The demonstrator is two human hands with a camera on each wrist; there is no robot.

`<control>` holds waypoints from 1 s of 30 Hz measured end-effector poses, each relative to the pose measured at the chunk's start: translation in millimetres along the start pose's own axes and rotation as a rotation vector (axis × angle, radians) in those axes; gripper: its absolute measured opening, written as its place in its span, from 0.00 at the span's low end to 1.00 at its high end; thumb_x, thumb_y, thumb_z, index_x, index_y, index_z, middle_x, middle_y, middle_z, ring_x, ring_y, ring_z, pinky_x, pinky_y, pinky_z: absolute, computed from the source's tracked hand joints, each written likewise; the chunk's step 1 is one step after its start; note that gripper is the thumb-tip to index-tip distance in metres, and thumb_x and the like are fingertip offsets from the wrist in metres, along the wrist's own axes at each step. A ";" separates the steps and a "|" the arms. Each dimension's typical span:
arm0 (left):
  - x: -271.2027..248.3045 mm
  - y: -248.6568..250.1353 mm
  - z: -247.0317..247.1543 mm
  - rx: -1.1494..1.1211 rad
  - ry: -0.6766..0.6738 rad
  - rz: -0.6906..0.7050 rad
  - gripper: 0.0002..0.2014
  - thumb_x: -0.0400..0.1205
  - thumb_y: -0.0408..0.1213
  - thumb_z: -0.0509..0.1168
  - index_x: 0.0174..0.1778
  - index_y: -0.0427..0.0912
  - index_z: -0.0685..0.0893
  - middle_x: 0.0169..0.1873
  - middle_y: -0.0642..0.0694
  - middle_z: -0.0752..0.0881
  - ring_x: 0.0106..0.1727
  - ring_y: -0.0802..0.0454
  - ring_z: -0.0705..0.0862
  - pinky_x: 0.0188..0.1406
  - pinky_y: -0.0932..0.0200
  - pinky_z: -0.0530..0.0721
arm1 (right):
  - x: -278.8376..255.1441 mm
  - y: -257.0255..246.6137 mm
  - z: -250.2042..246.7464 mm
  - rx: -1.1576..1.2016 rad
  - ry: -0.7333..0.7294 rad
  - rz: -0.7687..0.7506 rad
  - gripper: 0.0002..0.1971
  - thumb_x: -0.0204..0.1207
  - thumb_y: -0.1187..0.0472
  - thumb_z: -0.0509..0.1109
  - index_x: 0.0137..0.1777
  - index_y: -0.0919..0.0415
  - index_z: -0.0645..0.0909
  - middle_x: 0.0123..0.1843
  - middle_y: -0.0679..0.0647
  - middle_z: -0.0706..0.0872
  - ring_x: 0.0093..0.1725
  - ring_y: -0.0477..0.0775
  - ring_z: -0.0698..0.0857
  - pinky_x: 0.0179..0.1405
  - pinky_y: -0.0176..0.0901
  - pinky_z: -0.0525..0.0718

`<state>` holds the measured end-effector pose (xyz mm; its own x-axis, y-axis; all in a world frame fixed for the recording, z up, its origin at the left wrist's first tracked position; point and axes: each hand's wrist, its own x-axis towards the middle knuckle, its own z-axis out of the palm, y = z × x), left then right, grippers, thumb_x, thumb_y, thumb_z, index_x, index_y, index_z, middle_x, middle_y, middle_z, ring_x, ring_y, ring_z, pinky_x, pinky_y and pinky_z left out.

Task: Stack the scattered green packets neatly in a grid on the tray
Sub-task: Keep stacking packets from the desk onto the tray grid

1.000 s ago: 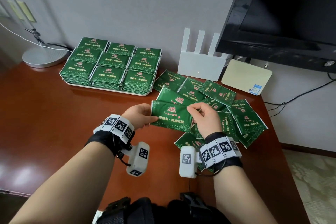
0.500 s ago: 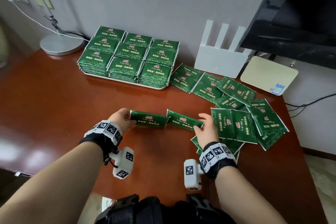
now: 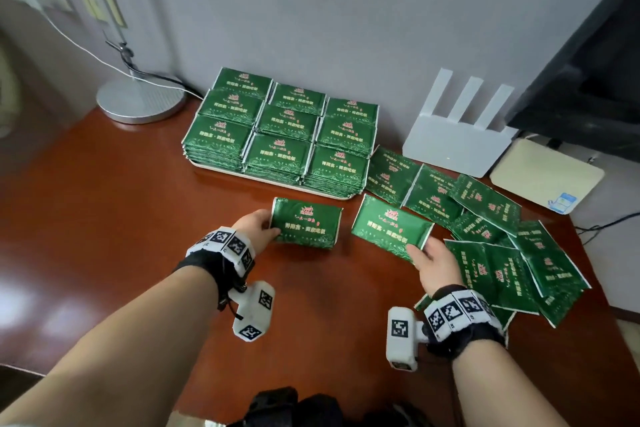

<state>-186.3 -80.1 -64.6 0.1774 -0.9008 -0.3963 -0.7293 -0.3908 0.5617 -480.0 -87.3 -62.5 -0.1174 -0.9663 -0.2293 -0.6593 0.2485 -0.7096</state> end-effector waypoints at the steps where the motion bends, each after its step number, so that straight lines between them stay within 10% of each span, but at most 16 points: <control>1: 4.1 -1.0 -14.4 -0.003 0.008 0.008 0.14 0.83 0.37 0.62 0.63 0.39 0.78 0.57 0.41 0.85 0.54 0.46 0.82 0.49 0.60 0.77 | 3.8 -9.6 1.3 0.038 0.015 -0.006 0.10 0.80 0.61 0.63 0.58 0.61 0.80 0.53 0.54 0.85 0.51 0.56 0.82 0.54 0.47 0.79; 4: 17.9 -6.8 -61.0 -0.004 0.035 0.025 0.13 0.84 0.37 0.59 0.63 0.38 0.77 0.56 0.41 0.84 0.46 0.49 0.79 0.43 0.59 0.76 | 15.7 -44.6 6.0 0.125 0.032 -0.030 0.08 0.80 0.62 0.63 0.57 0.58 0.79 0.56 0.55 0.85 0.54 0.56 0.83 0.61 0.59 0.81; 10: 54.0 -27.8 -147.5 0.056 0.139 -0.024 0.14 0.84 0.37 0.58 0.60 0.31 0.78 0.57 0.32 0.83 0.56 0.38 0.82 0.50 0.56 0.76 | 48.8 -106.6 21.7 0.172 0.032 0.002 0.21 0.81 0.63 0.62 0.73 0.66 0.69 0.69 0.61 0.77 0.63 0.56 0.79 0.64 0.52 0.79; 17: 101.5 -54.5 -193.3 -0.045 0.176 -0.068 0.14 0.83 0.34 0.60 0.63 0.34 0.81 0.57 0.35 0.85 0.42 0.42 0.81 0.41 0.61 0.75 | 95.2 -125.6 44.5 0.017 0.037 0.062 0.13 0.80 0.62 0.63 0.61 0.64 0.81 0.50 0.58 0.85 0.51 0.60 0.84 0.58 0.55 0.82; 23: 127.4 -68.7 -196.9 -0.134 0.223 -0.138 0.20 0.80 0.37 0.66 0.68 0.36 0.77 0.62 0.39 0.83 0.60 0.42 0.82 0.58 0.57 0.76 | 114.3 -124.3 54.5 -0.101 0.064 0.137 0.17 0.79 0.58 0.64 0.66 0.64 0.78 0.57 0.60 0.86 0.51 0.58 0.86 0.55 0.50 0.82; 30: 142.1 -79.3 -187.6 -0.324 0.186 -0.203 0.09 0.78 0.30 0.68 0.53 0.34 0.81 0.29 0.45 0.81 0.16 0.60 0.79 0.12 0.74 0.75 | 121.9 -118.3 63.0 -0.102 0.082 0.148 0.20 0.77 0.56 0.67 0.68 0.62 0.75 0.60 0.57 0.85 0.46 0.55 0.85 0.57 0.50 0.82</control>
<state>20.6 -212.7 -29.2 0.4334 -0.8068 -0.4015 -0.4271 -0.5762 0.6968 -369.6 -230.2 -48.5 -0.2759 -0.9229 -0.2685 -0.7015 0.3843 -0.6001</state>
